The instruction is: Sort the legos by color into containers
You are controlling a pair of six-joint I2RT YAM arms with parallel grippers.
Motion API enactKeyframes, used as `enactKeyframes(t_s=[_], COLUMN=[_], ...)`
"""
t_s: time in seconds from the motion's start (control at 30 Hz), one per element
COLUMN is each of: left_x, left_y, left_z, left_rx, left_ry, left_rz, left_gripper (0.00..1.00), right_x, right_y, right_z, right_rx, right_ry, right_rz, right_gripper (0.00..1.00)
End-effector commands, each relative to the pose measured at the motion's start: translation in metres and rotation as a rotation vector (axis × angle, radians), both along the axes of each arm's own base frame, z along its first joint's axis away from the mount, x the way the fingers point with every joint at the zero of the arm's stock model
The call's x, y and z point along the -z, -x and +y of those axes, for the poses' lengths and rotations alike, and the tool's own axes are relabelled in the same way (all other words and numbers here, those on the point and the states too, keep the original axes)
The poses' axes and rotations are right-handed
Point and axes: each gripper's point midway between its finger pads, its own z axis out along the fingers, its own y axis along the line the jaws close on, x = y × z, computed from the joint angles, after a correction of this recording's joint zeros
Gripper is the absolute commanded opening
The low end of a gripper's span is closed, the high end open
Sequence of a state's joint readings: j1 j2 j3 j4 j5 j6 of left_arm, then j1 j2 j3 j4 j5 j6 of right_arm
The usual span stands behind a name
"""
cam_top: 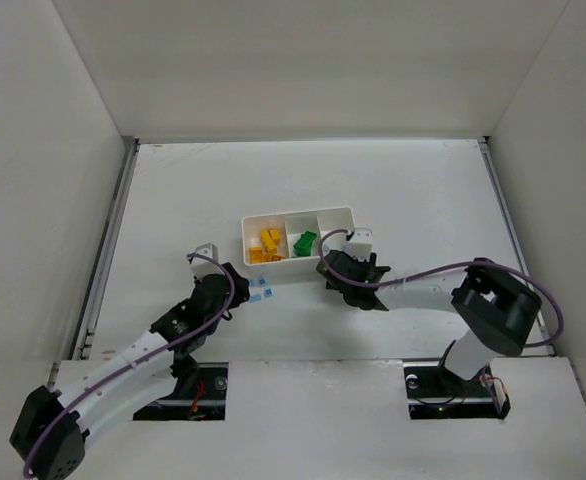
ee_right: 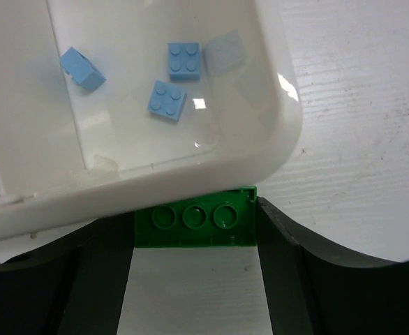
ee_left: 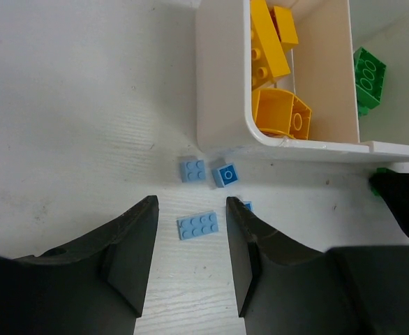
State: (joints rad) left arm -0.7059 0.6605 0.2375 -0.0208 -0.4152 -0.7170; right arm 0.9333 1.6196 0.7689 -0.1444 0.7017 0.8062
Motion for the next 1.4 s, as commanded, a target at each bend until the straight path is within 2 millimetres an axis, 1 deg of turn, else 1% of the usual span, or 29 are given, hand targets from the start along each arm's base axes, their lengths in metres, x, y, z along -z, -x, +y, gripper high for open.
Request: enactKeyframes(t_s=[0.0,0.07,0.17,0.23,0.33,0.37,0.4,0.47,0.57,0.63,0.7,0.73,0.83,0.87,0.9,0.97,1.03,1.17,1.2,1.23,1.27,1.33,1.37], left_x=[0.005,0.008,0.011,0.013,0.015,0.016,0.016,0.016,0.011,0.009,0.008,0.008,0.011,0.013,0.013,0.017,0.019,0.02,0.02,0.019,0.019,0.021,0.022], left_y=[0.003,0.004,0.004,0.003,0.0,-0.001,-0.003,-0.008,-0.015,-0.018,-0.021,-0.023,-0.026,-0.026,-0.027,-0.029,-0.029,-0.033,-0.034,-0.036,-0.037,-0.039,-0.04], left_z=[0.002,0.002,-0.002,-0.004,-0.006,-0.006,-0.006,-0.004,-0.007,-0.012,-0.014,-0.016,-0.017,-0.018,-0.018,-0.017,-0.017,-0.018,-0.02,-0.021,-0.022,-0.024,-0.024], left_rx=[-0.04,-0.035,-0.021,-0.015,-0.011,-0.014,-0.018,-0.028,-0.027,-0.018,-0.015,-0.013,-0.011,-0.008,-0.01,-0.016,-0.018,-0.024,-0.022,-0.021,-0.019,-0.015,-0.014], left_ry=[0.033,0.022,0.001,-0.011,-0.032,-0.038,-0.044,-0.058,-0.068,-0.071,-0.075,-0.079,-0.092,-0.099,-0.101,-0.103,-0.107,-0.111,-0.107,-0.105,-0.107,-0.117,-0.122], left_rz=[0.02,0.03,0.046,0.048,0.06,0.06,0.057,0.048,0.039,0.034,0.026,0.024,0.032,0.038,0.039,0.041,0.044,0.039,0.035,0.029,0.027,0.028,0.03], left_gripper=[0.39,0.37,0.35,0.35,0.38,0.39,0.39,0.4,0.4,0.41,0.41,0.41,0.42,0.42,0.42,0.42,0.42,0.42,0.42,0.41,0.41,0.4,0.4], right_x=[-0.019,-0.033,-0.066,-0.09,-0.127,-0.137,-0.145,-0.158,-0.163,-0.161,-0.155,-0.152,-0.146,-0.145,-0.144,-0.145,-0.149,-0.157,-0.161,-0.164,-0.165,-0.165,-0.162], right_y=[0.012,0.025,0.046,0.05,0.041,0.036,0.029,0.005,-0.027,-0.047,-0.062,-0.069,-0.082,-0.084,-0.086,-0.086,-0.085,-0.081,-0.077,-0.071,-0.064,-0.045,-0.035], right_z=[0.007,0.012,0.03,0.044,0.064,0.073,0.081,0.094,0.11,0.115,0.116,0.116,0.115,0.117,0.12,0.123,0.123,0.118,0.118,0.117,0.118,0.12,0.123], right_rx=[-0.033,-0.067,-0.15,-0.194,-0.247,-0.267,-0.291,-0.319,-0.333,-0.325,-0.315,-0.302,-0.287,-0.289,-0.298,-0.305,-0.31,-0.308,-0.313,-0.317,-0.329,-0.363,-0.382], right_ry=[-0.072,-0.089,-0.132,-0.167,-0.215,-0.228,-0.231,-0.233,-0.237,-0.221,-0.189,-0.179,-0.184,-0.189,-0.194,-0.198,-0.201,-0.216,-0.224,-0.236,-0.245,-0.269,-0.28], right_rz=[-0.026,-0.033,-0.056,-0.085,-0.153,-0.176,-0.198,-0.244,-0.275,-0.285,-0.291,-0.289,-0.287,-0.286,-0.284,-0.284,-0.291,-0.31,-0.315,-0.319,-0.323,-0.328,-0.326], right_gripper=[0.46,0.46,0.46,0.46,0.47,0.47,0.47,0.47,0.47,0.48,0.49,0.5,0.56,0.6,0.67,0.79,0.85,0.88,0.88,0.86,0.81,0.66,0.56])
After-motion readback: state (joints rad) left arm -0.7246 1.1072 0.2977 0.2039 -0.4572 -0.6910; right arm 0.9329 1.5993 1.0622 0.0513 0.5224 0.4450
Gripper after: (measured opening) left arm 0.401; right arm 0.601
